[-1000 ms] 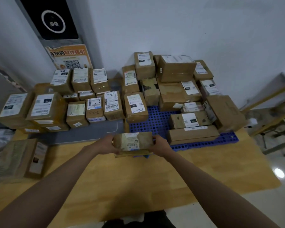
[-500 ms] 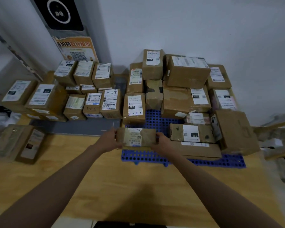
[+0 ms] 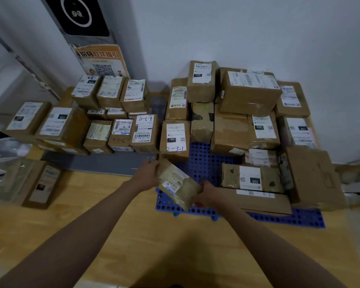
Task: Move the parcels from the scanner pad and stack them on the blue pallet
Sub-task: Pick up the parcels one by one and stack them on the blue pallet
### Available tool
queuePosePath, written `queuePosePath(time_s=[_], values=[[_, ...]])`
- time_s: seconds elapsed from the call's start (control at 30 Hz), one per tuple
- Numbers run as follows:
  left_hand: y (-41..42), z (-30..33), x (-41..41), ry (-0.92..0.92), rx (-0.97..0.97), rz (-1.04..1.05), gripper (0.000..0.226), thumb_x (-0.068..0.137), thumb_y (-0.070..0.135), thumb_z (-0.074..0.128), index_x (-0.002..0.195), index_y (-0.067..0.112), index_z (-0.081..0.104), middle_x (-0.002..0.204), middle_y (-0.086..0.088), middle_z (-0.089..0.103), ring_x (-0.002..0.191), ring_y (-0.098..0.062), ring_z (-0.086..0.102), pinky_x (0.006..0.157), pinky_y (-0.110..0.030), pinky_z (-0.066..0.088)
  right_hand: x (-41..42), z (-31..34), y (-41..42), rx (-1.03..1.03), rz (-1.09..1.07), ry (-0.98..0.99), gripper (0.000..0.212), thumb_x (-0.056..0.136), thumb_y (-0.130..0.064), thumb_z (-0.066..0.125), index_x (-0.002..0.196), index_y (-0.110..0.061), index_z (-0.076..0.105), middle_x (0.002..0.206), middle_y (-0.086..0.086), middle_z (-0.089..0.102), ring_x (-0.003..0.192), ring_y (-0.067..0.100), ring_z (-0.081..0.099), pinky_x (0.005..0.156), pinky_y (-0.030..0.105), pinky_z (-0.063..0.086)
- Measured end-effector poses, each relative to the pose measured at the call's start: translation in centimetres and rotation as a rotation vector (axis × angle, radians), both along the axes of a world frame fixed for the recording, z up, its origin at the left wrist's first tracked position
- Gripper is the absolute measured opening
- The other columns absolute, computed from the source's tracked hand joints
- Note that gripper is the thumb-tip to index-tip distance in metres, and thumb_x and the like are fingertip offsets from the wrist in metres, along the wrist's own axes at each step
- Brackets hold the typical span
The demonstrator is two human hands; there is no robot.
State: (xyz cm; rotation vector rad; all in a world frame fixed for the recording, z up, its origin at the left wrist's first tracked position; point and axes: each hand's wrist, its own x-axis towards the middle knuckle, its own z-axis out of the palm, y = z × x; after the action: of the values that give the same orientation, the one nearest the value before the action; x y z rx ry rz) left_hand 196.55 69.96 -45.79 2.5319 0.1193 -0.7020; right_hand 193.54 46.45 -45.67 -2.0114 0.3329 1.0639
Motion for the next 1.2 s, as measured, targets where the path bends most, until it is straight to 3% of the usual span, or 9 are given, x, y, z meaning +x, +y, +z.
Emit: queuePosePath(time_s=[0.2,0.33,0.43,0.5,0.6,0.77,0.93,1.07,1.2], values=[[-0.6,-1.3,1.6,-0.061,-0.003,-0.084,0.069,0.079,0.006,0.071,0.14,0.015,0.04,0.136,-0.011,0.038,0.122,-0.031,0.049,0.097,-0.044,0.046,0.7,-0.8,0.3,-0.039,0.117,0.1,0.052,0.081,-0.011,0.075,0.118,-0.008,0.039,0.079,0.009,0.063,0.06,0.017,0.057,0.071,0.037,0.056],[-0.2,-2.0,1.9,-0.065,0.026,-0.075,0.066,0.078,0.009,0.074,0.134,0.014,0.041,0.134,-0.009,0.039,0.114,-0.03,0.054,0.087,-0.041,0.049,1.6,-1.2,1.1,-0.12,0.278,0.066,0.042,0.083,-0.016,0.075,0.108,-0.013,0.041,0.087,0.012,0.063,0.063,0.02,0.058,0.061,0.031,0.054],[0.4,-2.4,2.1,0.01,0.101,-0.041,0.075,0.073,0.017,0.082,0.133,0.005,0.038,0.135,-0.013,0.04,0.112,-0.033,0.055,0.082,-0.041,0.049,2.2,-1.7,1.9,-0.209,0.431,0.034,0.035,0.081,-0.021,0.079,0.087,-0.016,0.045,0.075,0.007,0.061,0.059,0.016,0.06,0.063,0.032,0.058],[0.7,-2.6,2.3,0.045,0.178,-0.073,0.066,0.076,0.025,0.08,0.126,-0.002,0.046,0.136,-0.015,0.043,0.114,-0.032,0.053,0.084,-0.039,0.049,2.4,-1.8,2.5,-0.214,0.474,0.046,0.039,0.079,-0.023,0.081,0.085,-0.018,0.043,0.073,0.006,0.06,0.057,0.014,0.058,0.062,0.031,0.057],[1.1,-3.1,2.4,0.069,0.116,-0.051,0.043,0.079,0.024,0.077,0.112,0.008,0.055,0.118,-0.012,0.061,0.103,-0.028,0.06,0.073,-0.032,0.047,2.6,-1.8,3.2,-0.174,0.492,0.06,0.038,0.08,-0.022,0.08,0.088,-0.017,0.043,0.072,0.005,0.06,0.057,0.014,0.058,0.056,0.028,0.054],[1.1,-3.1,2.4,0.108,0.024,0.009,0.04,0.085,0.018,0.069,0.121,0.011,0.052,0.114,-0.009,0.063,0.096,-0.027,0.062,0.074,-0.038,0.052,2.1,-1.4,5.0,-0.073,0.474,0.101,0.035,0.085,-0.009,0.073,0.108,-0.006,0.047,0.083,0.014,0.06,0.061,0.02,0.055,0.057,0.028,0.048],[1.3,-3.0,2.7,0.083,0.043,-0.02,0.031,0.091,0.014,0.06,0.12,0.008,0.051,0.114,-0.013,0.063,0.099,-0.03,0.059,0.069,-0.034,0.044,2.0,-1.2,6.1,-0.034,0.437,0.072,0.024,0.086,-0.005,0.071,0.078,-0.011,0.048,0.077,0.015,0.057,0.063,0.022,0.053,0.062,0.03,0.046],[1.5,-2.9,2.6,0.087,0.03,-0.013,0.035,0.092,0.015,0.061,0.124,0.009,0.048,0.118,-0.013,0.061,0.103,-0.03,0.059,0.071,-0.033,0.044,2.1,-1.6,6.4,-0.045,0.407,0.066,0.023,0.083,-0.008,0.075,0.09,-0.01,0.053,0.085,0.013,0.064,0.061,0.018,0.057,0.066,0.032,0.054],[1.5,-2.4,2.5,0.097,0.004,-0.029,0.039,0.094,0.018,0.059,0.13,0.011,0.047,0.122,-0.012,0.06,0.105,-0.029,0.059,0.08,-0.039,0.051,2.0,-1.7,6.4,-0.082,0.402,0.016,0.052,0.079,-0.014,0.08,0.122,-0.009,0.051,0.112,0.013,0.066,0.075,0.023,0.064,0.072,0.037,0.058]])
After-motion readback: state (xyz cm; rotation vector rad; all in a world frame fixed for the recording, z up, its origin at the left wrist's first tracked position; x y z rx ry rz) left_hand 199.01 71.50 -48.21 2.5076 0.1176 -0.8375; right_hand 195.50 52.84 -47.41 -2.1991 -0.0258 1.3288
